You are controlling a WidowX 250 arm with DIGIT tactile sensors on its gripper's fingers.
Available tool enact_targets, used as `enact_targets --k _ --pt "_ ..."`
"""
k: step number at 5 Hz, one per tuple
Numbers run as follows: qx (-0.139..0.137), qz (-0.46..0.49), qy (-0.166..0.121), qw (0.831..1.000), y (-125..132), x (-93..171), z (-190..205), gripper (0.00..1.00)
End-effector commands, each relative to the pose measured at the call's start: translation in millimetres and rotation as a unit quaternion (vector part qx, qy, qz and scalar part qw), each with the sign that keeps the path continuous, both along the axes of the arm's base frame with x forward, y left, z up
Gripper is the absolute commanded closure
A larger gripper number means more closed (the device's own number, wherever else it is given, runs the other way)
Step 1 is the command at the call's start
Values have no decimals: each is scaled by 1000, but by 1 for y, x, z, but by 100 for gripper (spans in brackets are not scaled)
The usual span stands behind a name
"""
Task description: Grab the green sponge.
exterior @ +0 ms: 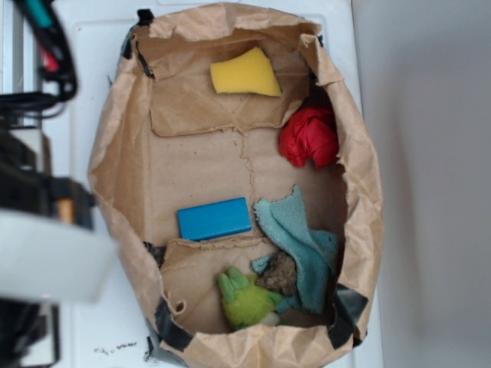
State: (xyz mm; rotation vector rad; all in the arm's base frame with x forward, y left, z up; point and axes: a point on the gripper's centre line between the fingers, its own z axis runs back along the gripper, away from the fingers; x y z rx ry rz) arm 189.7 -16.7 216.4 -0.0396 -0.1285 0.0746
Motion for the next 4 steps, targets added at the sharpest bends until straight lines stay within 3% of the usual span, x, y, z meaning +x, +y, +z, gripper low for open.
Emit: enact_targets --k 1,2,4 --pt "-3 17 -50 999 16 54 -14 0" --pt "6 21 -65 998 23 72 -26 0" --pt "27 31 -65 997 49 100 -52 0"
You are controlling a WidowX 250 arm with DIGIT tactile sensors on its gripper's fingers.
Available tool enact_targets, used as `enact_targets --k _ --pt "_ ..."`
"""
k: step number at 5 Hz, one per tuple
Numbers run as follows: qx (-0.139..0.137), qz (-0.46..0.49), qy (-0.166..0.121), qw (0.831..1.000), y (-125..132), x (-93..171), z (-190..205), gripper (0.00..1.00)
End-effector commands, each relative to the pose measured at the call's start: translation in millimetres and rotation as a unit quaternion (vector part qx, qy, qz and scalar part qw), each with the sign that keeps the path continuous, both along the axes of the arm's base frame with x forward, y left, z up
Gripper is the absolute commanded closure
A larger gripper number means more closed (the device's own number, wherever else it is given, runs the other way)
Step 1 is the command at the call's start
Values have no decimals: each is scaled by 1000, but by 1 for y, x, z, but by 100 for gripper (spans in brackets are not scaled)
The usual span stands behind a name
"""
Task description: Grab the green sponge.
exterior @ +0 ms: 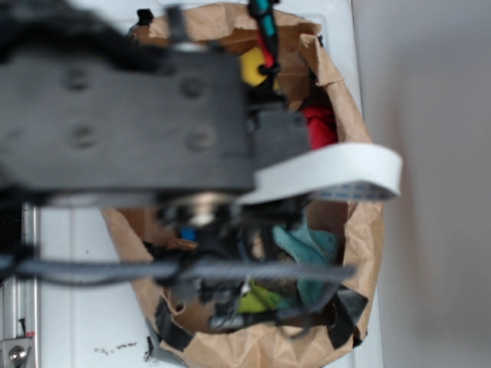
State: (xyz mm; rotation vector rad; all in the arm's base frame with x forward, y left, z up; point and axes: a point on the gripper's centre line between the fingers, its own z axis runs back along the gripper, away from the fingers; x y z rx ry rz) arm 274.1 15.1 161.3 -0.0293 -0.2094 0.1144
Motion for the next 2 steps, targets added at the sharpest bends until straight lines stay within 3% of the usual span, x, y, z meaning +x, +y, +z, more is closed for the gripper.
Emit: enact_targets --k 1,2 --pt "59 17 -27 998 28 25 -14 0" --pt "83 20 -19 996 37 30 -27 0"
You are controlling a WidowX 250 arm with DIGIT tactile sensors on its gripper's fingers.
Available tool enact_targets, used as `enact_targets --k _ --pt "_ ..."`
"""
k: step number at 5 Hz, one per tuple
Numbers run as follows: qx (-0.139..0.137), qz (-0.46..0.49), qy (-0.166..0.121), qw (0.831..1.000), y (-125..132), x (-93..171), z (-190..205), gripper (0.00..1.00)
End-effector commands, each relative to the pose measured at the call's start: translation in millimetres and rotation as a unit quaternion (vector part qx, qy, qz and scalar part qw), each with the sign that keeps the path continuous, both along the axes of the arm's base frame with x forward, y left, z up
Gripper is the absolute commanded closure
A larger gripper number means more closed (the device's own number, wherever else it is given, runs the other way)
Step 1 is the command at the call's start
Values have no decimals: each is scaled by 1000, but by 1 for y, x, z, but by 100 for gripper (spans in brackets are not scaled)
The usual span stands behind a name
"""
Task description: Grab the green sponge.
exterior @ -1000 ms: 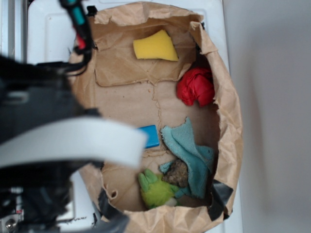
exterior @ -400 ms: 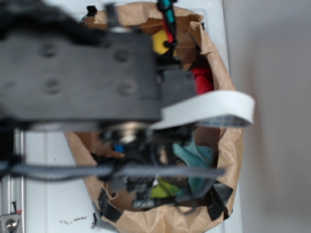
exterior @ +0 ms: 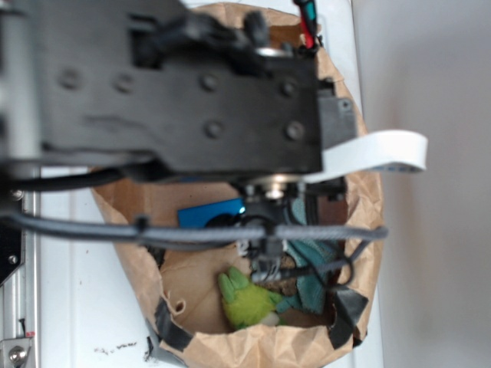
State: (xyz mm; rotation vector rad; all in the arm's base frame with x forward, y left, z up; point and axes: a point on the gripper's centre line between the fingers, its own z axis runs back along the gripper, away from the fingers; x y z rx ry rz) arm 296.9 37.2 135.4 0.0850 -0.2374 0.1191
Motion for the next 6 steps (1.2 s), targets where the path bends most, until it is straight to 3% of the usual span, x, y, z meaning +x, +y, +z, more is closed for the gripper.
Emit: enact_targets --k 1,3,6 --pt "43 13 -11 999 21 12 -11 0" --pt "82 29 -2 996 27 18 -25 0" --pt "82 29 -2 996 27 18 -25 0"
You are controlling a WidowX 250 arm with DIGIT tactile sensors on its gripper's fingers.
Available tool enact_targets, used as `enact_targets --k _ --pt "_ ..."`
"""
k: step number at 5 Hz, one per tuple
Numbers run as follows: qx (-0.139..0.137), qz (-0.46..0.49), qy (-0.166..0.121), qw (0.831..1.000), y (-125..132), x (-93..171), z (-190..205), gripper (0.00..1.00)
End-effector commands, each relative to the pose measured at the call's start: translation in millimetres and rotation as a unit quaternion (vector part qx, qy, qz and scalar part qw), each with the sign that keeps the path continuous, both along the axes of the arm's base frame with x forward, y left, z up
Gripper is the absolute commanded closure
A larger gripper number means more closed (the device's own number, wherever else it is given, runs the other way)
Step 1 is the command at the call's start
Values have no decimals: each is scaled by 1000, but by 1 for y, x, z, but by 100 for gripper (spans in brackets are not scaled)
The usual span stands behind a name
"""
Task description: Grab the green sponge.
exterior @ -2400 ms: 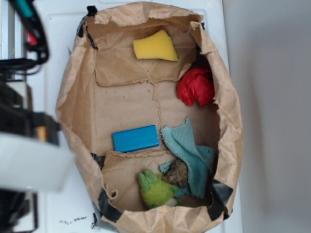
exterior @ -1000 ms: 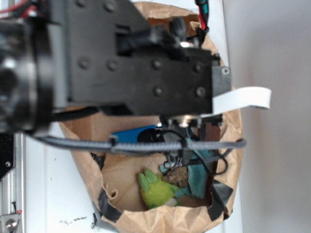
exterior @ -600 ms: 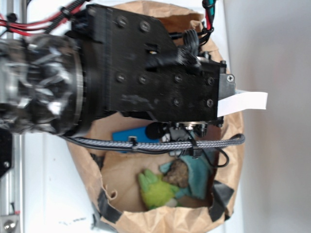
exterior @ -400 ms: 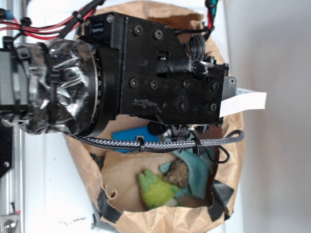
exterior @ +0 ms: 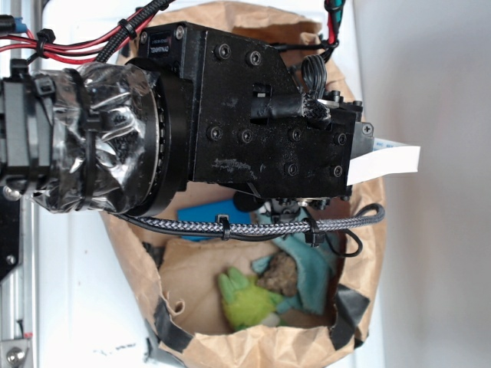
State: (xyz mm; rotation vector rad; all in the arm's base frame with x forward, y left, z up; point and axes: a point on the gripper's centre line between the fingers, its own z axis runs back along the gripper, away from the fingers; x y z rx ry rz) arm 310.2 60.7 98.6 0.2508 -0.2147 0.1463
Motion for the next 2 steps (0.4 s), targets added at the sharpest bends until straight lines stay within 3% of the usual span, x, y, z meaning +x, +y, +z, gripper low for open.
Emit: enact_targets --k 1,2 --pt "2 4 -17 1000 4 5 12 0" --pt "14 23 -20 999 17 11 2 0"
